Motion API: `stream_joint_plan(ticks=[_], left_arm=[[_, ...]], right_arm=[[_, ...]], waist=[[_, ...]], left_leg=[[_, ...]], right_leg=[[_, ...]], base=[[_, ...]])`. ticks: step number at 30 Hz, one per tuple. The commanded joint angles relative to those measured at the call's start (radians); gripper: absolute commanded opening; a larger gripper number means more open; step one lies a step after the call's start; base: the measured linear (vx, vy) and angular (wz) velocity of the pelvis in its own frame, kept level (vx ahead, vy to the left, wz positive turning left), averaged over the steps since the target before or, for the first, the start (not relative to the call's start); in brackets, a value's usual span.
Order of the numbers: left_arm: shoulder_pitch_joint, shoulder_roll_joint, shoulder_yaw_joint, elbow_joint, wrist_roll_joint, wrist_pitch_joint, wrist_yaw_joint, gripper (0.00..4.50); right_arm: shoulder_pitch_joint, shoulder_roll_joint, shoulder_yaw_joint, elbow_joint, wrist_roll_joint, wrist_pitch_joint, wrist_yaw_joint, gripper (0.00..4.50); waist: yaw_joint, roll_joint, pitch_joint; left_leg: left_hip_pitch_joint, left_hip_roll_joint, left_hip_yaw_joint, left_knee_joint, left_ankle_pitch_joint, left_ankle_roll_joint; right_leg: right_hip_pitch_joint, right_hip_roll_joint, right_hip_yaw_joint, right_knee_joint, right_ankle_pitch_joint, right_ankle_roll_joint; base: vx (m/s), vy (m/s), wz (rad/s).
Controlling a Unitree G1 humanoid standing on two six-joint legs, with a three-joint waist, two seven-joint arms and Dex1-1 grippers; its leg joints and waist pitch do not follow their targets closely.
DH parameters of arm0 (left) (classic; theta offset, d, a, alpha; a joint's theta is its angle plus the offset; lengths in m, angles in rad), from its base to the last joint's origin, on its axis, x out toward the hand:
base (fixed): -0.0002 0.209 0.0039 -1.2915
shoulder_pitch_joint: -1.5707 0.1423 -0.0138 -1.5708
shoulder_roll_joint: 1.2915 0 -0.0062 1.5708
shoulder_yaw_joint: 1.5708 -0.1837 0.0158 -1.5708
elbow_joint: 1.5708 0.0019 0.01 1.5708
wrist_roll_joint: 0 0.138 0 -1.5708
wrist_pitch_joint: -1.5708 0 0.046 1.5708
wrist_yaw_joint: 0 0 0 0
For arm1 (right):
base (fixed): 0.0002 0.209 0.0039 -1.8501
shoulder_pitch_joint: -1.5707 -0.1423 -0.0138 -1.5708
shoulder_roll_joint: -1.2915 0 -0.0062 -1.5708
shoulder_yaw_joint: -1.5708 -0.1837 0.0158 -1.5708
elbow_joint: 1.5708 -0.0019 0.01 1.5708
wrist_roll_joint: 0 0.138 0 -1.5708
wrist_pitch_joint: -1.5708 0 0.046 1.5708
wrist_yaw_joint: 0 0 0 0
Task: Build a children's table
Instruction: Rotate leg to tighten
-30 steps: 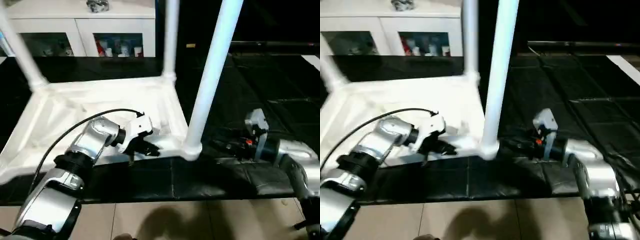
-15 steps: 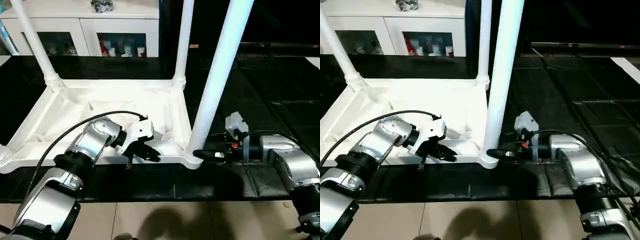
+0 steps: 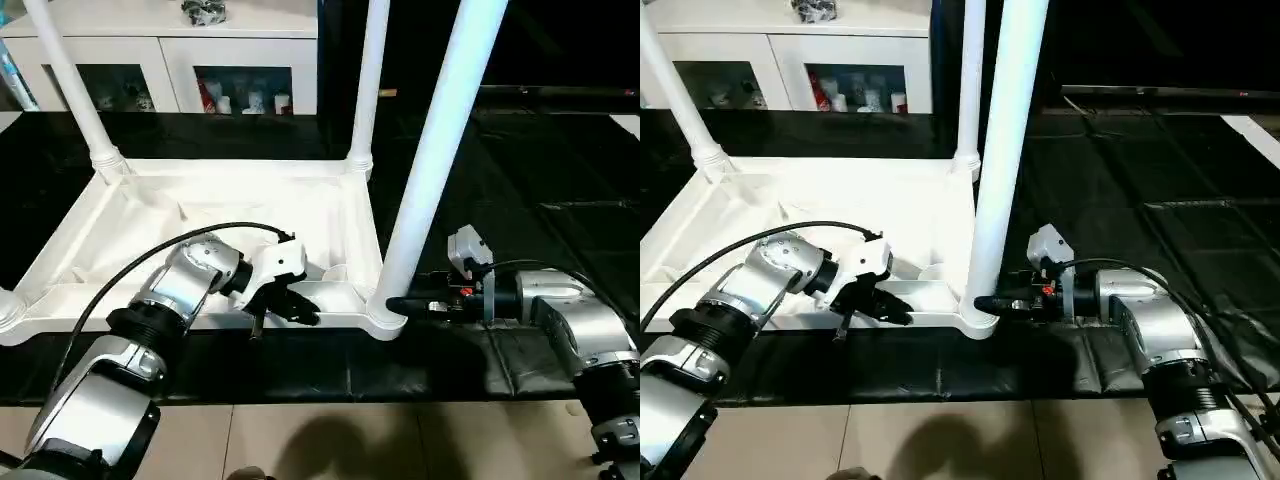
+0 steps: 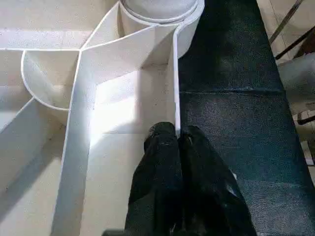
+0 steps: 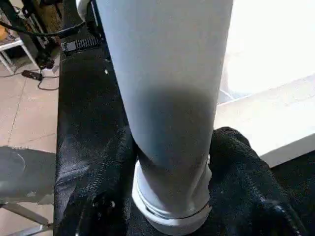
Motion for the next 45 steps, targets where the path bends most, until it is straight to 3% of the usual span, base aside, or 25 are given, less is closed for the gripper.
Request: stream_joint_plan(ticks=[1,9,13,14,19,22,23,26,27,29,32,33,34,38,42,45], left_arm=[[-0.023,-0.009,-0.019,-0.014,0.008,-0.019,-0.020,0.00],[-0.019,-0.025,-0.002,-0.005,0.001,0.016,0.024,0.00],[-0.032,-0.065,0.030,0.009,-0.011,0.078,0.110,0.00],[-0.034,-0.072,0.036,0.010,-0.014,0.088,0.123,0.00],[-0.076,-0.179,0.105,0.032,-0.050,0.200,0.303,0.00],[-0.121,-0.242,0.141,0.068,-0.061,0.240,0.411,0.00],[-0.133,-0.256,0.150,0.078,-0.064,0.246,0.438,0.00],[-0.155,-0.284,0.169,0.094,-0.064,0.259,0.499,0.00],[-0.160,-0.293,0.177,0.096,-0.063,0.266,0.518,0.00],[-0.169,-0.307,0.191,0.104,-0.061,0.269,0.562,0.00],[-0.176,-0.307,0.195,0.118,-0.052,0.258,0.592,0.00],[-0.178,-0.302,0.194,0.124,-0.046,0.250,0.599,0.00],[-0.175,-0.292,0.191,0.126,-0.040,0.239,0.595,0.00],[-0.155,-0.260,0.182,0.122,-0.020,0.217,0.571,0.00],[-0.138,-0.228,0.178,0.124,-0.013,0.197,0.543,0.00],[-0.123,-0.191,0.167,0.127,-0.011,0.174,0.483,0.00]], right_arm=[[-0.012,0.005,0.022,0.008,-0.005,0.000,0.018,1.89],[0.031,0.018,0.016,-0.036,0.018,0.023,0.015,1.89],[0.083,0.066,-0.003,-0.082,0.018,0.054,-0.100,1.89],[0.089,0.075,-0.006,-0.085,0.015,0.056,-0.121,1.89],[0.122,0.223,-0.048,-0.073,-0.040,0.089,-0.428,1.89],[0.061,0.339,-0.086,0.000,-0.069,0.110,-0.653,1.89],[0.036,0.369,-0.098,0.027,-0.073,0.113,-0.711,1.88],[-0.023,0.431,-0.128,0.085,-0.071,0.111,-0.819,1.88],[-0.045,0.455,-0.148,0.104,-0.068,0.113,-0.868,1.88],[-0.093,0.499,-0.183,0.145,-0.061,0.115,-0.947,1.88],[-0.120,0.518,-0.189,0.170,-0.081,0.093,-0.984,1.88],[-0.125,0.521,-0.190,0.176,-0.090,0.075,-0.991,2.23],[-0.120,0.518,-0.193,0.173,-0.089,0.064,-0.980,2.23],[-0.075,0.481,-0.182,0.135,-0.090,0.030,-0.924,2.69],[-0.010,0.421,-0.178,0.056,-0.082,0.011,-0.840,3.02],[0.054,0.324,-0.183,-0.026,-0.048,0.000,-0.705,3.22]], waist=[[-0.004,-0.012,-0.073],[-0.004,-0.013,-0.072],[-0.002,-0.014,-0.067],[-0.001,-0.012,-0.064],[-0.024,-0.012,-0.057],[-0.041,-0.008,-0.058],[-0.055,-0.005,-0.059],[-0.069,0.001,-0.062],[-0.078,-0.001,-0.064],[-0.083,-0.003,-0.068],[-0.086,-0.001,-0.072],[-0.085,-0.011,-0.074],[-0.080,-0.005,-0.077],[-0.070,-0.006,-0.082],[-0.067,-0.005,-0.084],[-0.062,-0.004,-0.077]], left_leg=[[0.013,0.027,-0.003,-0.060,-0.190,0.062],[0.013,0.027,-0.002,-0.060,-0.186,0.064],[0.016,0.027,-0.003,-0.064,-0.212,0.055],[0.023,0.027,-0.002,-0.065,-0.230,0.046],[0.030,0.017,-0.011,-0.070,-0.309,0.009],[0.028,0.014,-0.015,-0.072,-0.328,0.003],[0.025,0.009,-0.018,-0.070,-0.341,-0.002],[0.020,0.012,-0.020,-0.073,-0.327,0.008],[0.012,0.012,-0.021,-0.075,-0.310,0.013],[0.011,0.012,-0.019,-0.074,-0.286,0.021],[0.011,0.012,-0.014,-0.070,-0.247,0.034],[0.009,0.013,-0.012,-0.069,-0.232,0.039],[0.011,0.013,-0.009,-0.066,-0.196,0.051],[0.004,0.014,-0.006,-0.062,-0.096,0.102],[0.003,0.017,-0.007,-0.060,-0.083,0.126],[0.008,0.018,-0.004,-0.062,-0.128,0.128]], right_leg=[[0.054,-0.070,0.047,-0.073,-0.280,-0.188],[0.054,-0.069,0.048,-0.073,-0.282,-0.186],[0.053,-0.071,0.046,-0.082,-0.356,-0.163],[0.046,-0.071,0.048,-0.089,-0.381,-0.156],[0.044,-0.074,0.036,-0.110,-0.544,-0.104],[0.041,-0.072,0.032,-0.117,-0.559,-0.088],[0.045,-0.070,0.026,-0.119,-0.565,-0.085],[0.049,-0.072,0.027,-0.118,-0.516,-0.093],[0.054,-0.070,0.028,-0.111,-0.459,-0.113],[0.056,-0.070,0.032,-0.104,-0.393,-0.136],[0.056,-0.068,0.038,-0.093,-0.315,-0.171],[0.058,-0.068,0.039,-0.091,-0.293,-0.175],[0.057,-0.069,0.042,-0.085,-0.235,-0.192],[0.068,-0.069,0.045,-0.063,-0.069,-0.237],[0.071,-0.069,0.044,-0.058,-0.026,-0.247],[0.069,-0.067,0.044,-0.071,-0.090,-0.235]], base=[[0.000,0.000,0.00],[0.000,0.000,0.00],[0.000,0.000,0.00],[0.000,0.000,0.00],[0.000,0.000,0.00],[0.000,0.000,0.00],[0.000,0.000,0.00],[0.000,0.000,0.00],[0.000,0.000,0.00],[0.000,0.000,0.00],[0.000,0.000,0.00],[0.000,0.000,0.00],[0.054,-0.016,0.03],[0.027,-0.008,0.01],[0.000,0.000,0.00],[0.000,0.000,0.00]])
